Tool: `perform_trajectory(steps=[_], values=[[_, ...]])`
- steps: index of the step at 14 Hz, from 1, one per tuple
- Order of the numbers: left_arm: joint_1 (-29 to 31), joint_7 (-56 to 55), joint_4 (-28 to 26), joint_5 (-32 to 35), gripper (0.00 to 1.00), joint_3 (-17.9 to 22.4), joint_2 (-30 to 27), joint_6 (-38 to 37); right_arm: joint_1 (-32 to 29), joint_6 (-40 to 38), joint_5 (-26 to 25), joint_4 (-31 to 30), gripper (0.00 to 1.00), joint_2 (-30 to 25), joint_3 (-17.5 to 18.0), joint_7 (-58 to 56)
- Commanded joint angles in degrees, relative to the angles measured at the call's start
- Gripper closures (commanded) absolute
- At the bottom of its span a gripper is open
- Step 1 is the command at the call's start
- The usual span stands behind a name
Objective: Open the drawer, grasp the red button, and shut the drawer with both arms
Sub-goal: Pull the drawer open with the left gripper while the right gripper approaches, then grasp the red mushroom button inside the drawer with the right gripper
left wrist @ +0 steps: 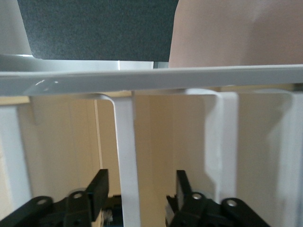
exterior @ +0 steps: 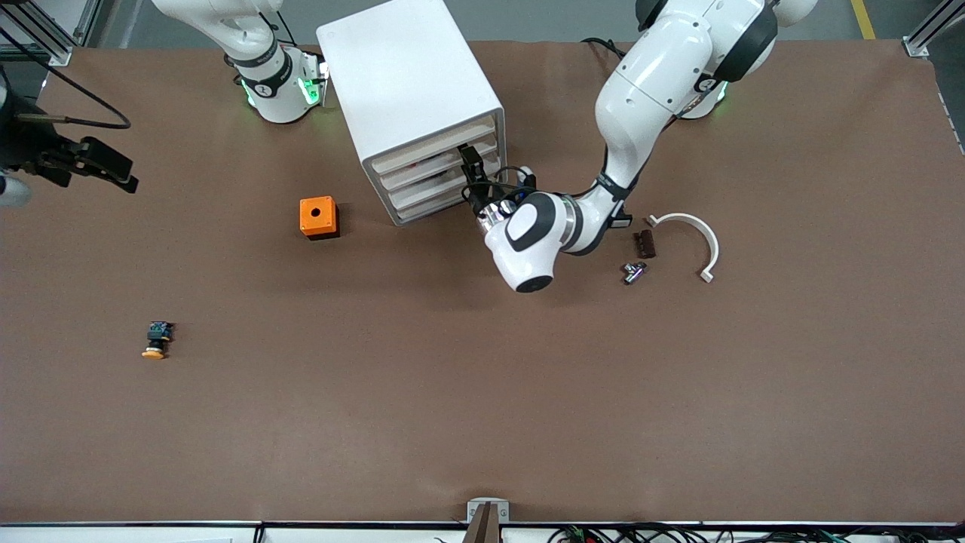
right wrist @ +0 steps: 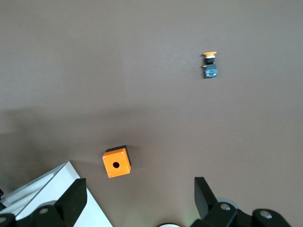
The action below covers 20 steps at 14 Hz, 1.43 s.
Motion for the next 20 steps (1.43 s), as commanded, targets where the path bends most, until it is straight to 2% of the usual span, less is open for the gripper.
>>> perform_trajectory(steps=[1, 3, 5, 7, 11, 13, 17, 20], values=[[-0.65, -1.14, 0.19, -0.57, 0.69, 0.5, -0.25, -0.28, 4.27, -1.45, -0.66, 1.78, 0.0, 0.37, -0.1, 5.68], [-0.56, -0.97, 0.28, 0.39, 1.0, 0.67, -0.51, -0.28, 7.17, -1.36, -0.66, 1.6, 0.0, 0.46, -0.19, 11.66], [-0.12, -0.71, 1.59, 0.92, 1.0, 1.46, -0.43, -0.19, 10.84, -1.36, -0.04, 1.42, 0.0, 1.15, -0.1, 20.43], [-0.03, -0.53, 1.86, 0.83, 1.0, 3.39, -0.51, -0.28, 16.55, -1.36, -0.04, 1.42, 0.0, 2.38, -0.1, 34.13], [3.82, 0.35, 2.74, 0.92, 1.0, 4.01, -0.51, -0.37, 26.84, 0.56, 0.22, 1.51, 0.0, 5.98, -0.1, 54.63], [5.85, 1.75, 3.88, 0.92, 1.0, 4.1, -0.17, -0.37, 29.49, 2.32, 1.09, 1.34, 0.0, 8.0, -0.1, 61.41], [6.74, 4.73, 4.67, 0.83, 1.0, 8.14, -0.34, -0.45, 33.53, 7.85, 3.03, 0.99, 0.0, 12.92, -0.1, 72.92], [7.87, 7.64, 4.94, 0.83, 1.0, 9.37, -0.08, -0.45, 37.93, 14.34, 3.12, 0.9, 0.0, 17.75, -0.1, 81.98]])
